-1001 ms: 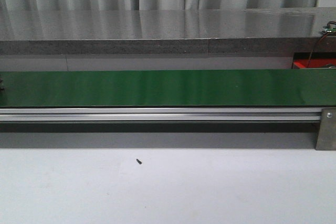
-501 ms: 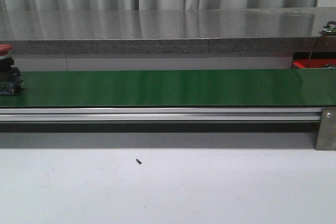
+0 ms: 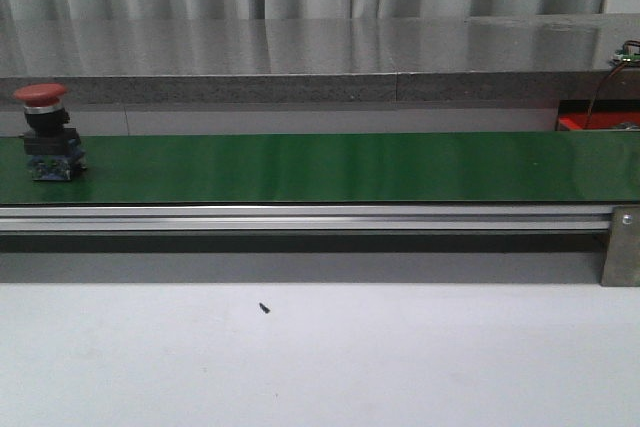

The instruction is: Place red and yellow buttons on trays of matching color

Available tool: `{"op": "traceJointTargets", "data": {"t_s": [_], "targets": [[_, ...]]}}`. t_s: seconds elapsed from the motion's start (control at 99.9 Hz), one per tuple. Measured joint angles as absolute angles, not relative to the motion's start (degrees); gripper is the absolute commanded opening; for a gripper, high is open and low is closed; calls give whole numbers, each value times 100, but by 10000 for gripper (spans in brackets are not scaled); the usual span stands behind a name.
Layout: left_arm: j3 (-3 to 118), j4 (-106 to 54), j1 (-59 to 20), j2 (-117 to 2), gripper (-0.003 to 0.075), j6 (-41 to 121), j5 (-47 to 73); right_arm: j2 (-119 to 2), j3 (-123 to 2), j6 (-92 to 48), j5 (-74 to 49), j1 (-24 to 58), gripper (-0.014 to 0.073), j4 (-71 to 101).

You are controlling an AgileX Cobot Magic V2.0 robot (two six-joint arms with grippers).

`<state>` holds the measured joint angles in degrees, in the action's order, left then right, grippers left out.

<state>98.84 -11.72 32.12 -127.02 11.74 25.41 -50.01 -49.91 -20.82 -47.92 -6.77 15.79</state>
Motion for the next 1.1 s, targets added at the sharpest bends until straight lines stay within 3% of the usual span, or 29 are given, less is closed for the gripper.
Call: {"op": "traceJointTargets", "data": {"t_s": [0.22, 0.36, 0.671, 0.811, 1.101], "targets": [[9884, -1168, 3212, -12835, 600, 1174, 2434, -5001, -4991, -2082, -4792, -677, -68, 1579], [9884, -1158, 3212, -12941, 552, 1174, 2420, -5001, -4991, -2082, -4792, -677, -68, 1579], [9884, -1158, 3212, -12996, 226, 1174, 2335, -5001, -4991, -2082, -4792, -677, -68, 1579], [9884, -1158, 3212, -12996, 125, 1174, 2321, -5001, -4991, -2082, -4792, -677, -68, 1579], [9884, -1154, 3217, -12416, 104, 1174, 2679, -5001, -4991, -2082, -4792, -677, -68, 1579]]}}
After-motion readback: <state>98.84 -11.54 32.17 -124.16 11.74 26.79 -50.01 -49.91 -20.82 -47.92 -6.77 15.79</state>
